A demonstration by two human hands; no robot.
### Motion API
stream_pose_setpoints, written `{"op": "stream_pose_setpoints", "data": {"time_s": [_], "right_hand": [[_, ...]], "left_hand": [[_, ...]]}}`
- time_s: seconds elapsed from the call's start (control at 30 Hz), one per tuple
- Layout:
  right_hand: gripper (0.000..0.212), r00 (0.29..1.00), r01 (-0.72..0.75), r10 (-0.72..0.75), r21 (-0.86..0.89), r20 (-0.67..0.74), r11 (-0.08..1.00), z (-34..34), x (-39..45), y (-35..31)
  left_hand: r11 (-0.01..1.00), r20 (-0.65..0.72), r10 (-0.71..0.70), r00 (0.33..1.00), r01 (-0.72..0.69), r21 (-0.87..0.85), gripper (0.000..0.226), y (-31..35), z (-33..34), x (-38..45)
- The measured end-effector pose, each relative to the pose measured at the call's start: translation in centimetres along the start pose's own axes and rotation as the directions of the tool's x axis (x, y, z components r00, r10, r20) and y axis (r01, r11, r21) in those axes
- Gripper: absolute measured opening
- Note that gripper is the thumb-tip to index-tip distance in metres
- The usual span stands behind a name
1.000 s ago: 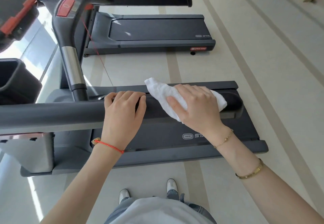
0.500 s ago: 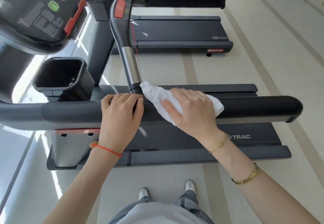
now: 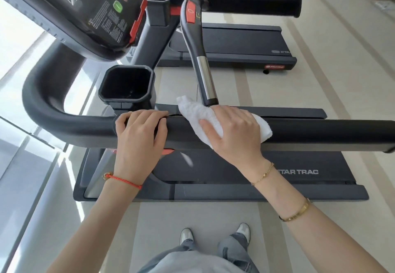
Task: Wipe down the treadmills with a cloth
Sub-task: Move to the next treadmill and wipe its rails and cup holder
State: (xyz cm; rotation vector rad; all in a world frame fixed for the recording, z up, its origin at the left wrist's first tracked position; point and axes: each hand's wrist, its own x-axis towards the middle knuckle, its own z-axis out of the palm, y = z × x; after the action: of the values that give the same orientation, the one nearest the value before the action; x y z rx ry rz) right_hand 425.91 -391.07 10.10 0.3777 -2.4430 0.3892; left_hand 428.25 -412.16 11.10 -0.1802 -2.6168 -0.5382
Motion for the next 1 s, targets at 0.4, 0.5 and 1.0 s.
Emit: {"op": "stream_pose_setpoints", "data": {"time_s": [0.4,0.5,1.0], "right_hand": [[0.038,0.996,0.087,-0.089,0.043,0.033,0.995,3.5,1.9,-8.0],[0.039,0.984,0.172,-0.175,0.073,0.039,0.982,2.6,1.3,-6.1],[0.04,0.978,0.181,-0.186,0.055,0.092,0.982,1.0,0.1,-3.7]], "left_hand": [[0.998,0.036,-0.062,0.997,0.062,-0.005,0.018,-5.3,-2.6,0.0],[0.998,0.046,-0.068,0.997,0.068,-0.009,0.02,-5.3,-2.8,0.1],[0.998,0.049,-0.06,0.997,0.061,-0.029,0.02,-3.4,-2.2,-0.1]]}}
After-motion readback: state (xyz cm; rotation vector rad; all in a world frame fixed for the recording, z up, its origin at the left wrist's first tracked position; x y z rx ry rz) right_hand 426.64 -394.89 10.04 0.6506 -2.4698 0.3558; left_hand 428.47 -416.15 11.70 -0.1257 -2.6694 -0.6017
